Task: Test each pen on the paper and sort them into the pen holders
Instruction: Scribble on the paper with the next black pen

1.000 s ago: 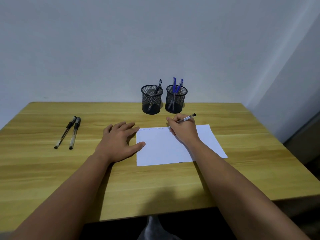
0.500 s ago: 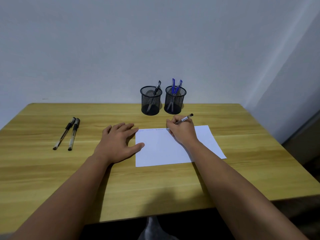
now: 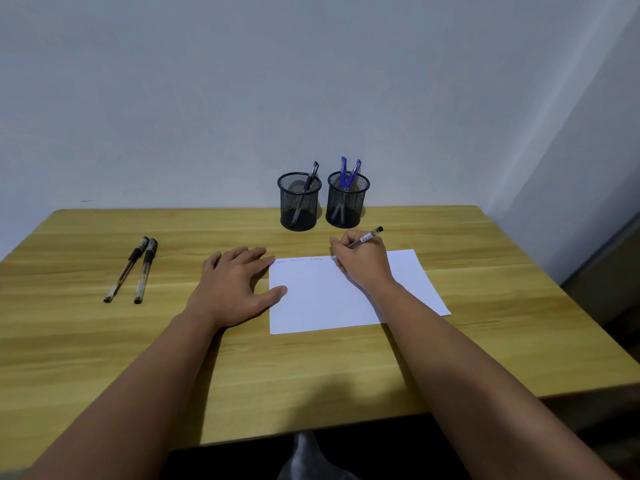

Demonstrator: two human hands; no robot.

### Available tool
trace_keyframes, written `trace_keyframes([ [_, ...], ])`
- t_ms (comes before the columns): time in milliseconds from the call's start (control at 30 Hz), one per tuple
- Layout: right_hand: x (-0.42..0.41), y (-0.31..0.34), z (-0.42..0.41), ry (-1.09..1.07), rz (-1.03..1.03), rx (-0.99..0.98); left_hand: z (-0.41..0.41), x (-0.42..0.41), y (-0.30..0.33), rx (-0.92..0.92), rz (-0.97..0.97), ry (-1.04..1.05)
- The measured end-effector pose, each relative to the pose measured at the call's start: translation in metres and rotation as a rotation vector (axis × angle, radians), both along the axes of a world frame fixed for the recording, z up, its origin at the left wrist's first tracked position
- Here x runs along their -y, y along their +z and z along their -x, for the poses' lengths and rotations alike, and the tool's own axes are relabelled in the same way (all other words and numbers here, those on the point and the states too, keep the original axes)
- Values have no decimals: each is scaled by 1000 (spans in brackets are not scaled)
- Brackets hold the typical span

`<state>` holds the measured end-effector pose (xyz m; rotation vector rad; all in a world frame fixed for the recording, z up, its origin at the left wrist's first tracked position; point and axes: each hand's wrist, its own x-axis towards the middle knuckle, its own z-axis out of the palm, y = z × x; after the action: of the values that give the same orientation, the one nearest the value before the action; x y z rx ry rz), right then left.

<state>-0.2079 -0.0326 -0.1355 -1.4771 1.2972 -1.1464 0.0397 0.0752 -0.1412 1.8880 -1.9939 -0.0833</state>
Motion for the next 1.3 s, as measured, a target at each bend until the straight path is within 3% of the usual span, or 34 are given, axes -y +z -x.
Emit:
trace_keyframes([
  [267, -2, 9, 2, -51, 25, 249, -1, 1, -1, 16, 10, -1],
  [433, -1, 3, 2, -48, 75, 87, -1, 1, -2, 23, 12, 0],
  [1300, 5, -6, 3, -66, 84, -117, 0, 0, 1, -5, 7, -1],
])
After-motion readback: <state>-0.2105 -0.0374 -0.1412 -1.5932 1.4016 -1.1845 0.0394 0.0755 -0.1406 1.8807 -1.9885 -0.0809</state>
